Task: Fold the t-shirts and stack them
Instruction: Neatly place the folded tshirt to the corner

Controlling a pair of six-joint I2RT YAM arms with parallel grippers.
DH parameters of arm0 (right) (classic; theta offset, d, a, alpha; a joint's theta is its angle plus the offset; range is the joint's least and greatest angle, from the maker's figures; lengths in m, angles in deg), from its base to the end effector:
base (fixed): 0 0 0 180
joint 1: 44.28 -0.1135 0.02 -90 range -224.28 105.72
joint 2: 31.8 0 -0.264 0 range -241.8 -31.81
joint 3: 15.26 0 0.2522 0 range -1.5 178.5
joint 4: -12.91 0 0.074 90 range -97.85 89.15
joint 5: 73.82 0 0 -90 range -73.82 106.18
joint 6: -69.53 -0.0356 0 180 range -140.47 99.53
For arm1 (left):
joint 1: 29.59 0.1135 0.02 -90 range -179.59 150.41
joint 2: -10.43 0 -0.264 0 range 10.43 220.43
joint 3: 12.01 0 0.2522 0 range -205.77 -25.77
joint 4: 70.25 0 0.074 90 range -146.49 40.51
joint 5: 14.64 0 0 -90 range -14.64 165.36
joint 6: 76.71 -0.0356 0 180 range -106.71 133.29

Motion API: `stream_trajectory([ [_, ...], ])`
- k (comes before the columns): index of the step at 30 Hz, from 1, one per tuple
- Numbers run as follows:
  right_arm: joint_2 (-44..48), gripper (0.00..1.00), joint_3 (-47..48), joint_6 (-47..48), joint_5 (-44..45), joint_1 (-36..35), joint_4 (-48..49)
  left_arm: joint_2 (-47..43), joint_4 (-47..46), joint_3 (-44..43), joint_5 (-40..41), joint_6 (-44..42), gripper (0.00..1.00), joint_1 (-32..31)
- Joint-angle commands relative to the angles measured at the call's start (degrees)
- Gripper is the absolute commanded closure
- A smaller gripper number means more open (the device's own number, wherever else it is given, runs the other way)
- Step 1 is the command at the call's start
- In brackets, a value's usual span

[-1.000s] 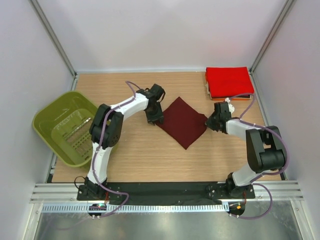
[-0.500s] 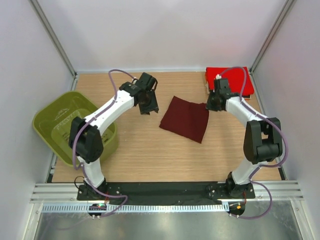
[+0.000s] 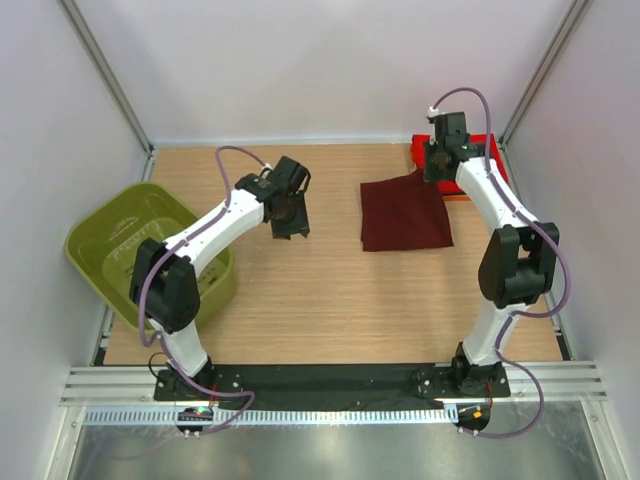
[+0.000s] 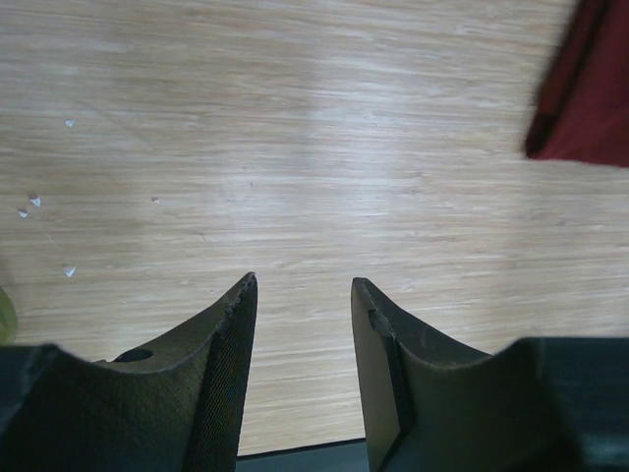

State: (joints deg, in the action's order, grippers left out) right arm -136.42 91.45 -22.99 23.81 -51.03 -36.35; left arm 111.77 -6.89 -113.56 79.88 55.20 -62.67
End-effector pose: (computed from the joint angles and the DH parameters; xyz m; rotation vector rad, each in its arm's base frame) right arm 0.4107 0.0438 0.2980 -0.0257 2.3860 -0.0829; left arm 0.3145 -0.2015 0.2756 -0.2337 2.6961 -0.3084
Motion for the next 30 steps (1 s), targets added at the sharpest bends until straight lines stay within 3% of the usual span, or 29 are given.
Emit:
stream_trajectory([
  [1,-2.9,0.99,7.1,8.0,4.0,1.3,-2.5,-3.6,-2.9,1.7,0.6,-0.9,0.55,0.1],
  [14,-20.4,0.99,46.7,19.1,5.5,4.9,-19.9,-6.3,-6.2,7.2,-1.4,0.4,0.55,-0.1],
  [22,-25.4,0.99,58.7,22.6,7.0,6.0,-19.3,-6.8,-6.5,8.5,-1.5,1.8,0.55,-0.6],
  [30,-29.0,0.99,62.4,21.8,0.6,13.3,-12.5,-5.4,-5.7,7.6,-0.6,2.3,0.54,-1.8],
])
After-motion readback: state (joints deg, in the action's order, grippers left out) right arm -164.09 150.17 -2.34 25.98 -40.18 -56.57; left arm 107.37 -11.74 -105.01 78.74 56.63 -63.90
